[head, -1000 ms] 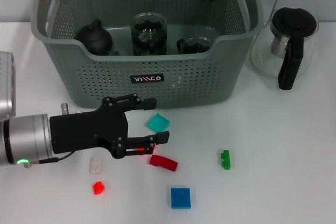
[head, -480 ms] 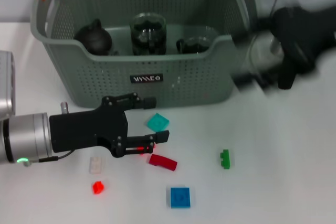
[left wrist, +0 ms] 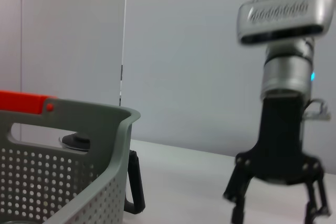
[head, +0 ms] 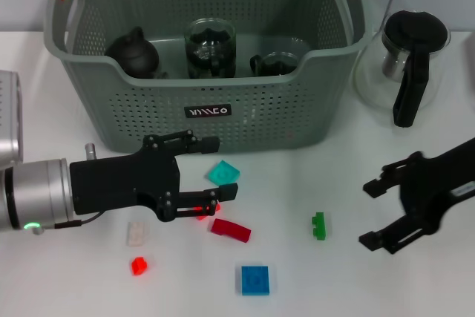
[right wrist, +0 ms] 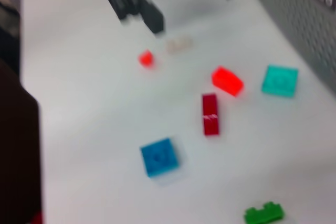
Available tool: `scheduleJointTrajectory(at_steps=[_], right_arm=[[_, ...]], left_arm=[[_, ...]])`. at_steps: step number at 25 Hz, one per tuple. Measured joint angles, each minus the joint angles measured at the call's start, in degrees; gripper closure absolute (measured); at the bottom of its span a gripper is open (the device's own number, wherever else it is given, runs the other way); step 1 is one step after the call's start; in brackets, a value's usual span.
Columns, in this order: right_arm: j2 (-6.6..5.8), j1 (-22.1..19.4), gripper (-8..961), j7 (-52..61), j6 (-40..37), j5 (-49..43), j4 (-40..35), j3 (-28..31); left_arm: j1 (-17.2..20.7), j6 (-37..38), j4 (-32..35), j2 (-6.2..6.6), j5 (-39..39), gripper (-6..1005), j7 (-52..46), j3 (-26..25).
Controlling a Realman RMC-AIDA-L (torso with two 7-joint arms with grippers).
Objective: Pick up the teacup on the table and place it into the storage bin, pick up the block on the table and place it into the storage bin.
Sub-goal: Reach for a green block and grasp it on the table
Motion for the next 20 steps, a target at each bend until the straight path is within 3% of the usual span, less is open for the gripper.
scheduleJointTrajectory(at_steps=[5,12,20], right_arm=[[0.09,3.57,8,0.4,11.71,-1.6,7.47,-10.04],[0.26,5.85,9,0.94,20.8,-1.67,11.92,-19.6],[0.33,8.39,10,1.55,25.1,-1.42,16.8,-24.14]], left_arm=[[0.21,-0.3,0.0,-0.07,0.01,267,-0.15,0.0],[0.31,-0.99,-0.69,-0.17,-0.07,268,-0.2,0.0],[0.29,-1.23,-1.31,-0.18,-0.1,269,-0.31,0.0]])
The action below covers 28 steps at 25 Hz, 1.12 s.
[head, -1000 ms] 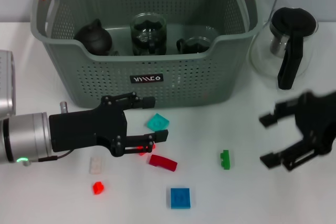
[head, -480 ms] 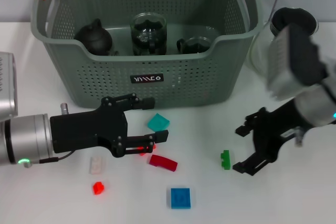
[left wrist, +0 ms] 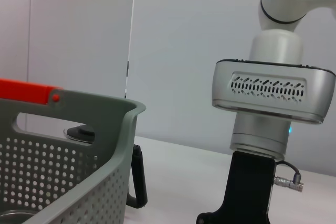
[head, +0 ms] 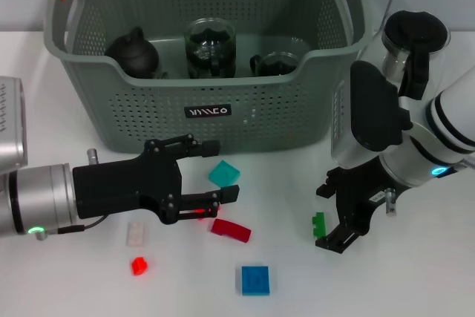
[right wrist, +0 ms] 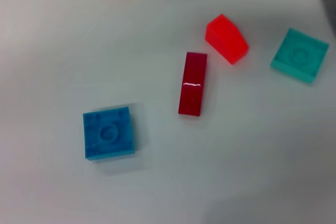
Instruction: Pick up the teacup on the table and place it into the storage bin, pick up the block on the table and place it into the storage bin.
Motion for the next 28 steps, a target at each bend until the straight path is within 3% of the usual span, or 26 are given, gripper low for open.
scheduleJointTrajectory(at_steps=[8,13,17,21,24,28], right_arm=[[0.14,0.66,11,0.06,1.39,0.08,1.95,-0.51],[0.22,1.78,185,0.07,2.32,0.08,4.06,-1.3],[0.24,2.07,391,0.17,2.41,0.13,4.51,-1.4],[0.16,1.94,475,0.88,2.31,0.15,3.63,-1.19],[-0.11,1.22,517,1.83,-0.44,0.18,0.86,-0.26],[-0.31,-1.9,515,5.03,-13.59,0.22,-13.07,4.16]], left_arm=[[-0.06,-0.2,-0.09,0.0,0.0,270,0.0,0.0],[-0.15,-0.2,-0.12,0.0,0.0,271,0.0,0.0],[-0.15,-0.2,-0.11,0.0,0.0,272,0.0,0.0],[-0.14,-0.19,-0.09,0.0,0.0,272,0.0,0.0],[-0.13,-0.18,-0.09,0.0,0.0,273,0.0,0.0],[0.0,-0.14,0.06,0.07,0.0,273,-0.03,0.0]])
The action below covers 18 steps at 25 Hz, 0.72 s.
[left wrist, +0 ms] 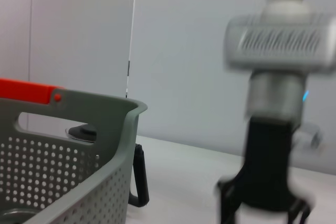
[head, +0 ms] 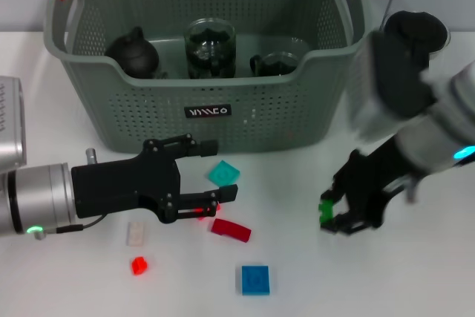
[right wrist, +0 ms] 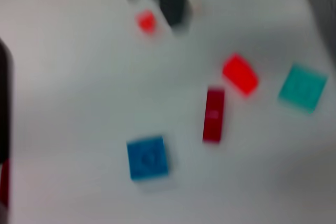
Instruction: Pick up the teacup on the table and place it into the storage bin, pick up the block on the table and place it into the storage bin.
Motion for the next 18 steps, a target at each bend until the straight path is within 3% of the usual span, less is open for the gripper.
scheduleJointTrajectory(at_steps=[4,7,9,11,14,18], right_arm=[[-0.03,-2.07,513,4.57,-13.83,2.37,-19.83,6.7],[-0.15,0.58,511,7.63,-19.78,6.23,-29.33,14.44],[-0.17,3.58,510,8.77,-20.53,8.11,-31.89,20.11],[-0.17,6.31,510,9.4,-17.42,8.51,-31.58,24.44],[-0.29,8.87,508,10.34,-8.47,7.83,-28.32,26.22],[-1.77,13.53,506,11.91,3.86,3.58,-16.58,25.9]], left_arm=[[0.18,0.19,0.12,0.02,0.02,274,-0.05,-0.51],[0.1,0.23,0.07,0.04,0.04,274,-0.05,-0.75],[-0.01,0.09,-0.01,0.09,0.03,275,-0.02,-0.77],[-0.06,-0.01,-0.03,0.11,0.01,275,0.05,-0.76],[-0.07,0.01,-0.08,0.06,0.01,276,0.06,-0.73],[-0.02,0.24,-0.08,0.02,0.01,276,0.05,-0.79]])
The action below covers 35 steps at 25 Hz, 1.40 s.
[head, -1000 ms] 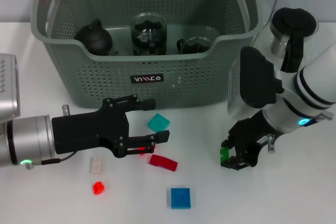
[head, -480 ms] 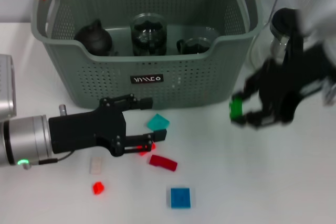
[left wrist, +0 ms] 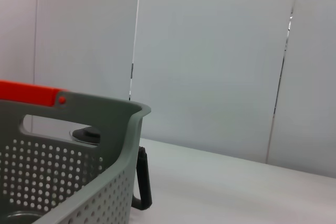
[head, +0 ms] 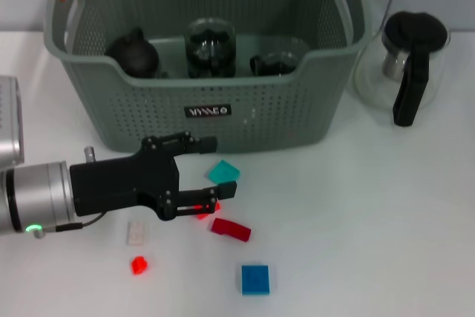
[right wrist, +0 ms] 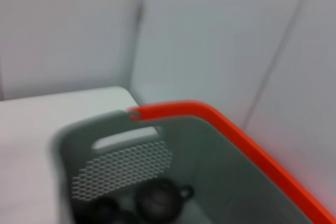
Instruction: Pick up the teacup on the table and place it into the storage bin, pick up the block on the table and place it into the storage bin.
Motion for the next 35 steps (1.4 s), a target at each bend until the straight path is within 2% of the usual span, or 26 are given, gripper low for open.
scheduleJointTrajectory(at_steps=[4,7,12,15,21,26,29,31,35], right_arm=[[-2.91,5.35,504,0.02,5.49,-3.2,16.19,0.04],[-3.5,6.39,503,-0.39,8.43,-4.41,21.39,-0.21],[-3.18,5.7,334,-0.26,8.87,-5.53,20.07,-1.3],[-2.82,3.95,242,-0.86,6.15,-3.58,15.61,-1.07],[-2.52,-4.98,66,-5.99,-10.68,9.91,2.74,-1.33],[-1.34,-11.97,74,-9.65,-24.83,12.61,-1.28,-2.49],[-1.12,-15.77,75,-10.59,-25.68,11.9,0.53,-8.62],[-0.91,-16.59,75,-11.34,-25.64,11.63,3.58,-12.5],[0.91,-15.71,76,-13.82,-23.71,9.55,9.94,-16.39]], left_arm=[[-0.12,-0.1,-0.06,0.01,0.0,277,0.0,-0.01],[-0.2,-0.18,-0.07,0.05,0.02,277,-0.01,-0.01],[-0.12,-0.25,0.17,0.08,0.03,278,-0.02,0.0],[-0.22,-0.28,0.27,0.09,0.01,278,-0.07,0.01],[-0.17,-0.11,0.54,0.14,0.3,279,-0.11,0.0],[0.16,-0.2,0.72,0.17,0.39,280,-0.11,-0.11],[0.15,-0.25,0.72,0.18,0.4,281,-0.05,-0.16],[0.1,-0.31,0.73,0.18,0.4,281,-0.04,-0.2],[0.01,-0.34,0.73,0.18,0.43,282,-0.04,-0.18]])
